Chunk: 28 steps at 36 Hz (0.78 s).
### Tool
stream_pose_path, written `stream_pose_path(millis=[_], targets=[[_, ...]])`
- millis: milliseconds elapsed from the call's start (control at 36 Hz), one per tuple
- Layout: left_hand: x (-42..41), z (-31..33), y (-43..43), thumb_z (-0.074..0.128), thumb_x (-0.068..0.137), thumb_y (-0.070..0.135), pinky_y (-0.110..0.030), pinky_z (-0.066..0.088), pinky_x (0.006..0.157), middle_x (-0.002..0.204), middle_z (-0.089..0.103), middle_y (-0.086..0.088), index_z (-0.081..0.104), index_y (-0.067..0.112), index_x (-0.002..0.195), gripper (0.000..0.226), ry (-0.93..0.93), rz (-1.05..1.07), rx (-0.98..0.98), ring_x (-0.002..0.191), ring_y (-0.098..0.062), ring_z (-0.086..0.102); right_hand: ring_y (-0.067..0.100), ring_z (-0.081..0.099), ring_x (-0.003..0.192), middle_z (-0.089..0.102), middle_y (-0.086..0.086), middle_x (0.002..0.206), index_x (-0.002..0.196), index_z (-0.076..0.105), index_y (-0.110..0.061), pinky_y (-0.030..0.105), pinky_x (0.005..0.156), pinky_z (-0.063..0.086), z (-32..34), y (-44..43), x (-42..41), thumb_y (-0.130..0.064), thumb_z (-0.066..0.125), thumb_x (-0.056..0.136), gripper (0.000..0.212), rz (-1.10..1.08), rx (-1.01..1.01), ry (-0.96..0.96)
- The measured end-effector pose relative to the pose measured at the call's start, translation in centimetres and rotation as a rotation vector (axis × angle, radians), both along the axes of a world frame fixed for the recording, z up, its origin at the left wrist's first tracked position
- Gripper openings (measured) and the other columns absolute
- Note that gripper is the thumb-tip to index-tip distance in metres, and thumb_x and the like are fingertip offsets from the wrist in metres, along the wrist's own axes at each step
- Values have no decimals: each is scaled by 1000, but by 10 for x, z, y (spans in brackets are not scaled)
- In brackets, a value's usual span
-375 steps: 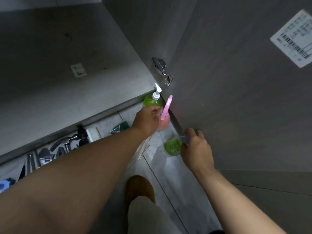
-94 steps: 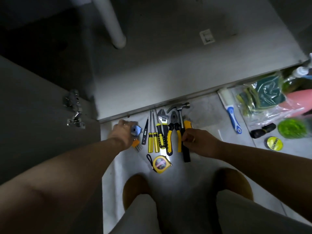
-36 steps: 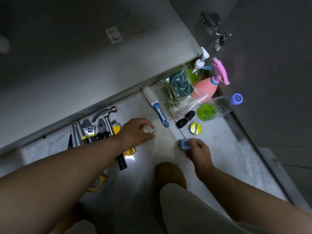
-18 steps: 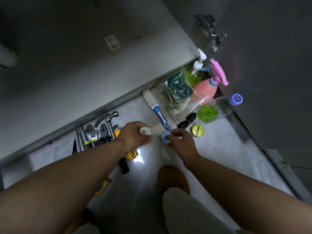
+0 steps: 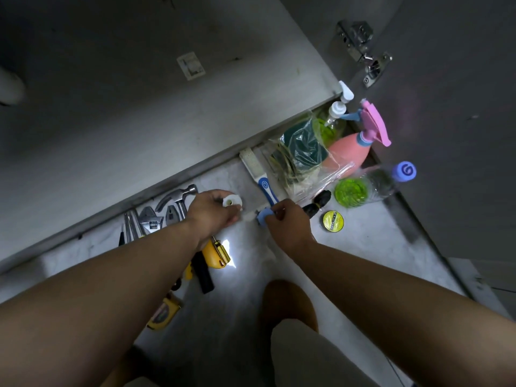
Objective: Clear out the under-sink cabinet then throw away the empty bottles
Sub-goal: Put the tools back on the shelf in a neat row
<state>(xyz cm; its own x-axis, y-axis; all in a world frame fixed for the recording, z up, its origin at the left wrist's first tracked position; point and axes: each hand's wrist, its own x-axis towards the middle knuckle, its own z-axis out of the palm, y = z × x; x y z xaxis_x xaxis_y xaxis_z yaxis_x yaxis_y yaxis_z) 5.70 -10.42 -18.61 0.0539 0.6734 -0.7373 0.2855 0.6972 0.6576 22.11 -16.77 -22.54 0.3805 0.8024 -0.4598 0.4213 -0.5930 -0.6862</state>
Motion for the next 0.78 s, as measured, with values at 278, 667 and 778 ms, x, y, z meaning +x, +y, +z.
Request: stream_pose_path(millis=[278, 667, 778], targets=[[9, 7, -20, 76, 86, -1, -31, 62, 74, 107, 72, -29, 70, -1, 113, 28, 5, -304, -33, 85, -31, 71, 8, 61, 70, 67, -6, 70, 74, 64, -22, 25, 58, 45, 11, -53, 27, -36, 66, 76, 14, -198, -141, -9], [98, -23, -65, 73, 87, -1, -36, 63, 78, 104, 72, -17, 68, 3, 118, 32, -39, -262, -109, 78, -24, 75, 28, 67, 69, 71, 17, 82, 81, 68, -5, 38, 75, 55, 7, -76, 134, -24, 64, 82, 19, -901, -102, 101], [118, -31, -72, 71, 89, 4, -13, 57, 61, 81, 68, 2, 70, 9, 104, 16, -25, -198, -74, 52, 5, 64, 26, 65, 60, 66, 8, 56, 66, 60, -9, 45, 80, 59, 4, -67, 130, -14, 64, 89, 24, -972, -27, 275]])
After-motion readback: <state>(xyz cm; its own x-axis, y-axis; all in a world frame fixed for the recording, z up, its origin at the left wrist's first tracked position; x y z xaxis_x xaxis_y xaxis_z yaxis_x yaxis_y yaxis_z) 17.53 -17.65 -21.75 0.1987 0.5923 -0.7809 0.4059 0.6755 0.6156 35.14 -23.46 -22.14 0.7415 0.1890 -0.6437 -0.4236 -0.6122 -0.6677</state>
